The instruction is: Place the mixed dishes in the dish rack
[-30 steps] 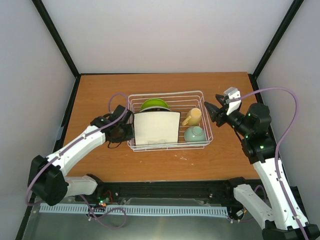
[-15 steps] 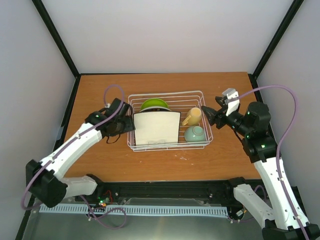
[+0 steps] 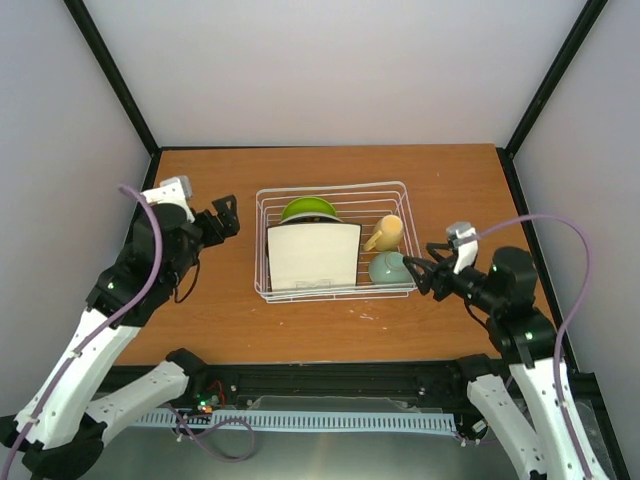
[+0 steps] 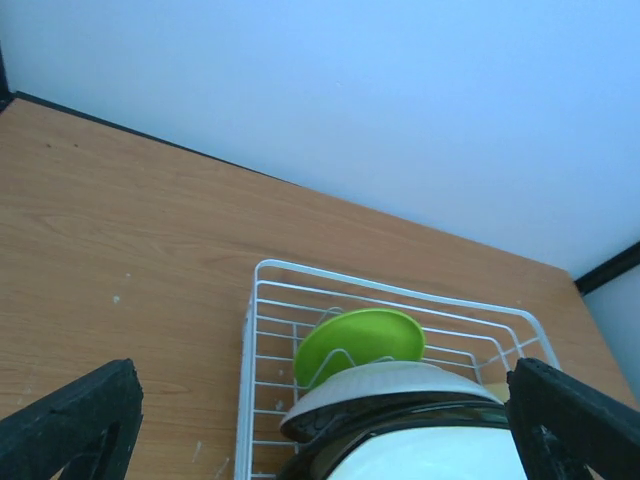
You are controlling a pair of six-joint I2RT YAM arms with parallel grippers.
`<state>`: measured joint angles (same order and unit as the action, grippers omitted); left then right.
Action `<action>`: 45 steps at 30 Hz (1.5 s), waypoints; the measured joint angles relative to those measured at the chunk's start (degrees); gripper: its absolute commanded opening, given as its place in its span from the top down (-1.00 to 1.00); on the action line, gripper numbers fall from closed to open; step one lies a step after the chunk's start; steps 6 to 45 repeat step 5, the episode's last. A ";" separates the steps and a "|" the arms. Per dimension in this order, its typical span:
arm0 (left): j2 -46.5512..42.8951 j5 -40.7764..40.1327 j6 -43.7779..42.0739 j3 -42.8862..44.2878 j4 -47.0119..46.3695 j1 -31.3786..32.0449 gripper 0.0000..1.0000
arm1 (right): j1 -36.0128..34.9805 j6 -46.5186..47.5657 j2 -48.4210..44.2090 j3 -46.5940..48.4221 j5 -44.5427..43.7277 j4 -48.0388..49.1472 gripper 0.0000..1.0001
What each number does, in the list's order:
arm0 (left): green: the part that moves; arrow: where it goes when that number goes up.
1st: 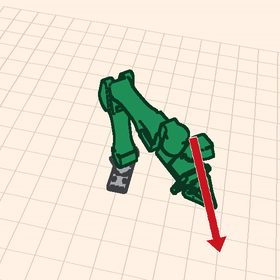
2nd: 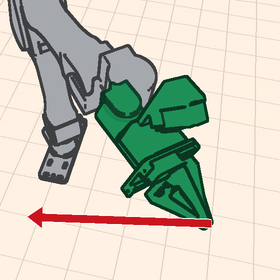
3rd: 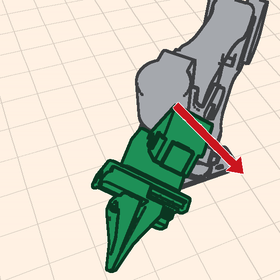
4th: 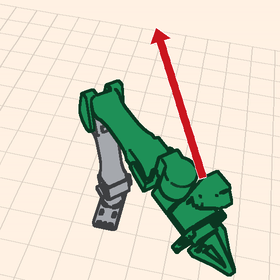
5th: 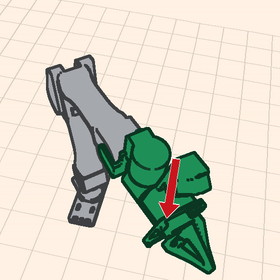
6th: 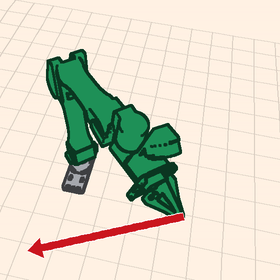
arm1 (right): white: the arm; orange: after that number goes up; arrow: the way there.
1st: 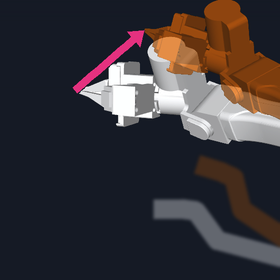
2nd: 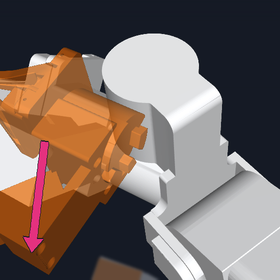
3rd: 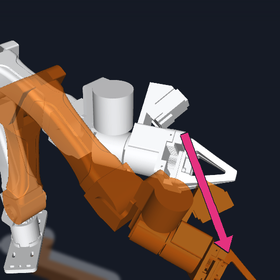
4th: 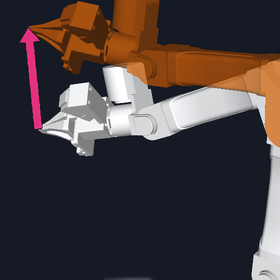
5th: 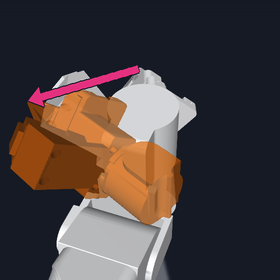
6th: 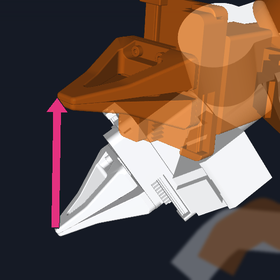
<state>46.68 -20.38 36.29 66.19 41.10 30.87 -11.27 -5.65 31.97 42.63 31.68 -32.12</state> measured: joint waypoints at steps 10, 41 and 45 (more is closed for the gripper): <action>3.10 -1.84 -2.45 -0.04 -0.07 0.00 -0.99 | 0.02 -1.77 -6.38 -0.09 -5.29 0.15 -0.67; 3.10 -1.84 -2.45 -0.04 -0.07 0.00 -0.99 | 0.02 -1.77 -6.38 -0.09 -5.29 0.15 -0.67; 3.10 -1.84 -2.45 -0.04 -0.07 0.00 -0.99 | 0.02 -1.77 -6.38 -0.09 -5.29 0.15 -0.67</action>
